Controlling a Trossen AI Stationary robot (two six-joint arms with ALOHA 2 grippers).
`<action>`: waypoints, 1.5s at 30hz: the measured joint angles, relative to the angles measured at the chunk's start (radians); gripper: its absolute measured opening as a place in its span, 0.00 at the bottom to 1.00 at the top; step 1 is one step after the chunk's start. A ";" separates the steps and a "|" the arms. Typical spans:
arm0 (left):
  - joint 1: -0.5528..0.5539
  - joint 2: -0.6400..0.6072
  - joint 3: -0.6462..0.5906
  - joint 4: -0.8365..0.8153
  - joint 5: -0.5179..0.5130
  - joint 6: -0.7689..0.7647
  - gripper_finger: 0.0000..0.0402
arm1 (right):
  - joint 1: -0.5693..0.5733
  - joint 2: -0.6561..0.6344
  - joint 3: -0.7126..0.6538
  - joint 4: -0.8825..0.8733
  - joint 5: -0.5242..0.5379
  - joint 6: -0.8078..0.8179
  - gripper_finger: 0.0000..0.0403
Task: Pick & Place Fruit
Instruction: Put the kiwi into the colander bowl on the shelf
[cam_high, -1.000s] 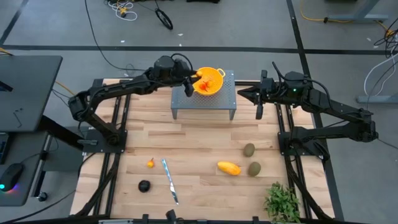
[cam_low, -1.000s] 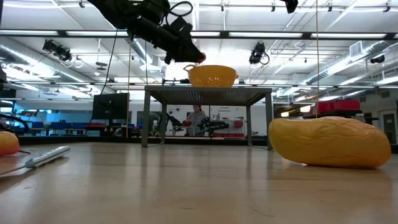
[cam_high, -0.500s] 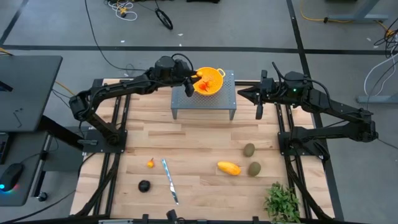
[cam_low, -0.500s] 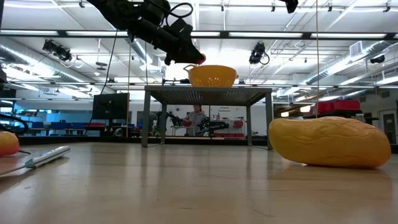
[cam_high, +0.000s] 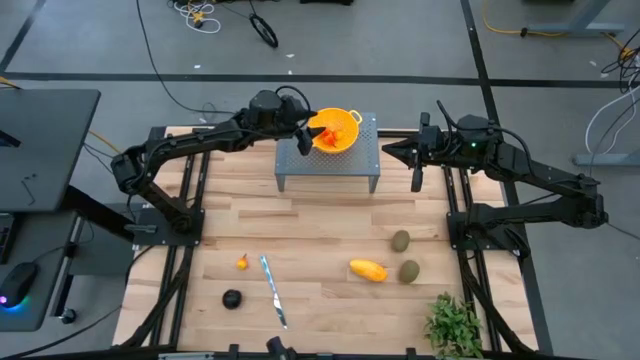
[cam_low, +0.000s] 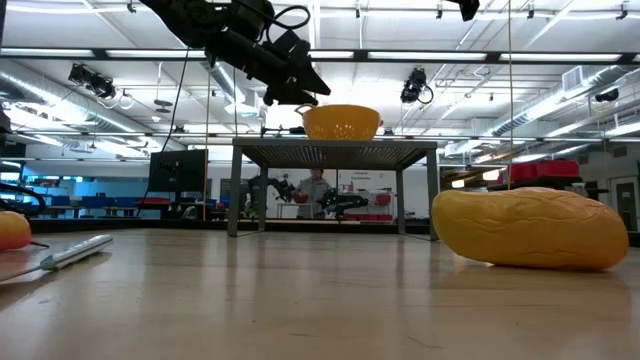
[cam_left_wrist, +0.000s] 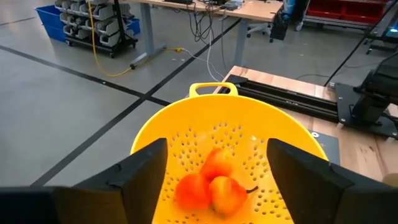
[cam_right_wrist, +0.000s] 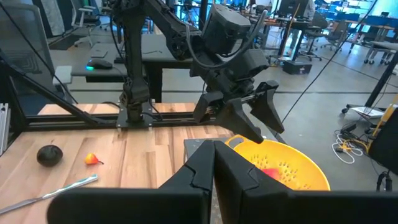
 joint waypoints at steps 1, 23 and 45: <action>0.000 0.000 0.000 -0.002 -0.006 0.000 0.73 | 0.000 0.000 0.000 0.000 0.000 0.000 0.04; -0.033 -0.157 0.000 -0.075 -0.048 0.048 0.66 | 0.000 0.000 0.000 -0.007 -0.009 0.000 0.04; -0.073 -0.222 0.000 -0.117 -0.092 0.043 0.50 | 0.000 0.000 0.000 -0.007 -0.010 -0.004 0.04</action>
